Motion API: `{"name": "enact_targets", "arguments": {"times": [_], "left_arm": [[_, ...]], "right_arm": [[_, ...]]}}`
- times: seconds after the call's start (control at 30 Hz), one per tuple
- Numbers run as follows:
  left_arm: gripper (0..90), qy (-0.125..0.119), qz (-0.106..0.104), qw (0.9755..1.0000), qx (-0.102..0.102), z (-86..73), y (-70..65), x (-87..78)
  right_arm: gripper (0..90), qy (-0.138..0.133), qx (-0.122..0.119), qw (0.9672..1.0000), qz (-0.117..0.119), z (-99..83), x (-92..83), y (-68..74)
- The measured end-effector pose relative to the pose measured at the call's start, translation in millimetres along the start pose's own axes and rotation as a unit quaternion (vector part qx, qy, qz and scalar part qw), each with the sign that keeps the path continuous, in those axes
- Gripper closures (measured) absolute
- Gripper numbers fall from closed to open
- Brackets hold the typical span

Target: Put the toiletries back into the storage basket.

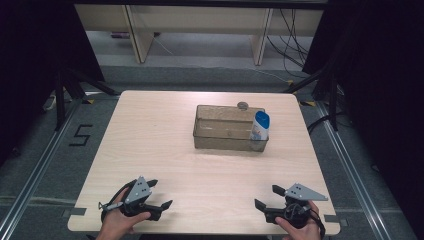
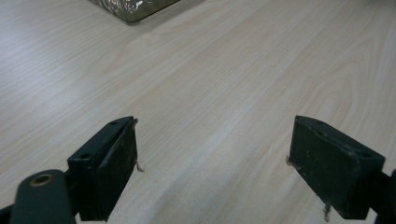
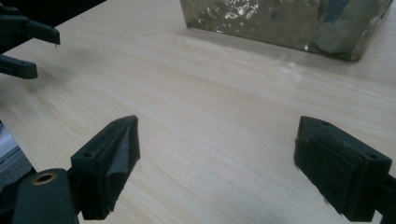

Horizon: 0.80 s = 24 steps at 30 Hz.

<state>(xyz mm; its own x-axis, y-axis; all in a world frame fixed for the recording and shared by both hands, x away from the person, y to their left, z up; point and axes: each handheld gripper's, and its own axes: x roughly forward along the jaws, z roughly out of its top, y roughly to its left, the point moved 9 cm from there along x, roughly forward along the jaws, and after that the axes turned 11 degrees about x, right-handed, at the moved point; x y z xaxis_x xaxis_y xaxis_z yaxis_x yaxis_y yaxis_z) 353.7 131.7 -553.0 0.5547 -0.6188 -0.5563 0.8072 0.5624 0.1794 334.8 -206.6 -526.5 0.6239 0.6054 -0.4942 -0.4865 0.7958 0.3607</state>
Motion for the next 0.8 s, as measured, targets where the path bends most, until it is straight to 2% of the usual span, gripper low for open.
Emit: {"name": "enact_targets", "arguments": {"times": [0.03, 0.07, 0.1, 0.13, 0.23, 0.3, 0.33, 0.37, 0.4, 0.43, 0.47, 0.5, 0.53, 0.57, 0.6, 0.63, 0.7, 0.73, 0.8], "left_arm": [[15.0, 0.0, 0.0, 1.0, 0.0, 0.0, 0.1, -0.1], [15.0, 0.007, 0.001, 0.9999, 0.009, -1.4, 1.5, -0.8], [15.0, 0.005, -0.001, 0.9999, 0.009, -1.2, 1.4, -0.6], [15.0, -0.008, -0.004, 0.9999, -0.005, 1.3, -1.0, 0.7], [15.0, -0.011, -0.003, 0.9999, -0.006, 1.8, -1.3, 0.6], [15.0, -0.011, -0.004, 0.9999, -0.007, 1.9, -1.4, 0.7], [15.0, -0.011, -0.004, 0.9999, -0.006, 1.8, -1.4, 0.8], [15.0, -0.002, -0.002, 1.0, 0.003, 0.2, 0.3, 0.1], [15.0, 0.005, -0.002, 0.9999, 0.011, -1.1, 1.4, -0.5], [15.0, 0.0, 0.0, 1.0, 0.003, 0.0, 0.3, -0.2], [15.0, -0.01, -0.003, 0.9999, -0.007, 1.8, -1.7, 1.0], [15.0, -0.009, 0.0, 0.9999, -0.007, 1.6, -1.5, 0.8], [15.0, 0.007, 0.001, 0.9999, 0.011, -1.4, 1.1, -0.6], [15.0, 0.007, 0.001, 0.9999, 0.011, -1.4, 0.8, -0.5], [15.0, 0.006, -0.003, 0.9999, 0.012, -1.4, 0.5, -0.1], [15.0, 0.006, -0.002, 0.9999, 0.012, -1.3, 0.3, -0.2], [15.0, 0.006, -0.002, 0.9999, 0.012, -1.2, 0.3, -0.1], [15.0, 0.007, 0.0, 0.9999, 0.011, -1.4, 0.4, -0.5], [15.0, 0.008, 0.0, 0.9999, 0.012, -1.4, 0.4, -0.6]], "right_arm": [[15.6, 0.012, -0.006, 0.9999, -0.004, -2.1, -1.0, -0.5], [15.6, 0.012, -0.006, 0.9999, -0.004, -2.1, -1.0, -0.5], [15.6, 0.008, -0.014, 0.9999, 0.003, -2.2, -0.1, 0.6], [15.6, 0.012, -0.017, 0.9998, 0.0, -3.5, -1.4, 1.1], [15.6, 0.018, -0.016, 0.9997, 0.002, -7.5, -1.8, 3.8], [15.6, 0.025, -0.001, 0.9996, 0.009, -11.3, -3.2, 9.1], [15.6, 0.019, -0.023, 0.9995, 0.005, -10.1, -2.7, 5.9], [15.6, 0.013, -0.026, 0.9996, 0.003, -10.0, -2.4, 5.6], [15.6, 0.027, -0.007, 0.9996, 0.005, -13.7, -4.0, 8.8], [15.6, 0.018, -0.024, 0.9995, 0.007, -12.0, -4.3, 7.1], [15.6, 0.022, -0.027, 0.9994, 0.007, -13.2, -5.0, 6.6], [15.6, 0.026, -0.011, 0.9996, 0.007, -15.7, -5.4, 8.8], [15.6, 0.021, -0.026, 0.9994, 0.004, -14.3, -5.4, 6.2], [15.6, 0.025, -0.022, 0.9994, 0.006, -15.6, -6.0, 7.0], [15.6, 0.033, -0.003, 0.9994, 0.006, -18.3, -7.7, 9.7], [15.6, 0.024, -0.025, 0.9994, 0.004, -16.2, -7.2, 6.5], [15.6, 0.021, -0.029, 0.9994, 0.004, -16.9, -7.4, 6.2], [15.6, 0.02, -0.014, 0.9997, 0.008, -18.2, -6.9, 8.7], [15.6, 0.029, -0.022, 0.9993, 0.006, -19.8, -8.6, 7.7]]}}
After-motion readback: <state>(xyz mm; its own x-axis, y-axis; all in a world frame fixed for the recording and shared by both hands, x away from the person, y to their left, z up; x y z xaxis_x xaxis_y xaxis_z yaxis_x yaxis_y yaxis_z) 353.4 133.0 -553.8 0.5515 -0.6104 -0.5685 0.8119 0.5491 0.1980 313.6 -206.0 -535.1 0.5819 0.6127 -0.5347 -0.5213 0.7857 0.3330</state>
